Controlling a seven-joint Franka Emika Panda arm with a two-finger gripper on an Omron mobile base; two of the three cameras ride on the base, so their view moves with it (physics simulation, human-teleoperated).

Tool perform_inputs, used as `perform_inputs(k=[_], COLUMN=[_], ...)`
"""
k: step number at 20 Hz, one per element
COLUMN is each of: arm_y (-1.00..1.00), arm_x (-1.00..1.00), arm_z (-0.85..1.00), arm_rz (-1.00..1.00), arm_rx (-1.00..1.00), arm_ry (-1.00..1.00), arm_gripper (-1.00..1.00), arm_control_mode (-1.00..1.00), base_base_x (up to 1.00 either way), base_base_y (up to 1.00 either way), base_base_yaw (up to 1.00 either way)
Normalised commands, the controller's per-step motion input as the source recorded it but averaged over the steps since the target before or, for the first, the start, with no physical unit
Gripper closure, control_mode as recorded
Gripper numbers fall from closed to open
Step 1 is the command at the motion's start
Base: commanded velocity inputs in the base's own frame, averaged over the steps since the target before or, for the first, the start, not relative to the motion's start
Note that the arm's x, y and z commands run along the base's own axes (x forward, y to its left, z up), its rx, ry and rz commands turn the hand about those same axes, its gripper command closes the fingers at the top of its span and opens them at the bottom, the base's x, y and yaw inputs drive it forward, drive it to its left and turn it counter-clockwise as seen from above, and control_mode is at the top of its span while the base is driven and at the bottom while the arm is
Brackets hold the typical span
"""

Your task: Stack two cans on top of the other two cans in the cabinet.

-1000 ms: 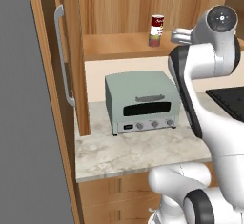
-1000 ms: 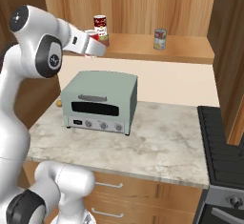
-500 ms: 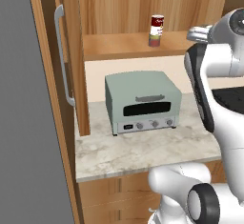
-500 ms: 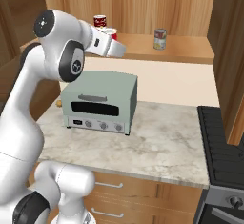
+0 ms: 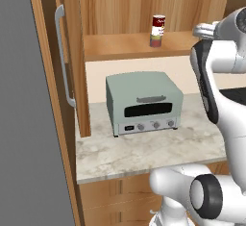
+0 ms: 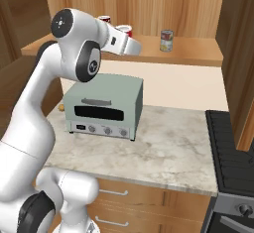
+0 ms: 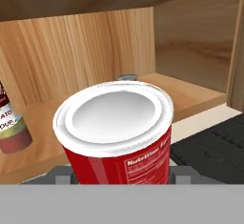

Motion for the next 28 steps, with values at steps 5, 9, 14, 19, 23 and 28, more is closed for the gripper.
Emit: perform_inputs(k=[5, 9, 14, 19, 23, 28], arm_y=[-0.27, -0.28, -0.25, -0.23, -0.1, -0.03], arm_x=[0.21, 0.16, 0.21, 0.24, 0.27, 0.28], arm_z=[0.2, 0.02, 0.0, 0.01, 0.11, 0.12], arm_rz=[0.0, 0.0, 0.01, 0.03, 0.01, 0.0], arm_rx=[0.0, 0.0, 0.0, 0.0, -0.01, -0.05], arm_ry=[0.0, -0.06, -0.07, -0.09, -0.01, 0.09], arm_gripper=[1.0, 1.0, 1.0, 1.0, 1.0, 1.0], arm_control_mode=[-1.0, -1.0, -1.0, -1.0, -1.0, -1.0], base_base_x=[0.0, 0.0, 0.0, 0.0, 0.0, 0.0], base_base_y=[0.0, 0.0, 0.0, 0.0, 0.0, 0.0], base_base_yaw=[0.0, 0.0, 0.0, 0.0, 0.0, 0.0])
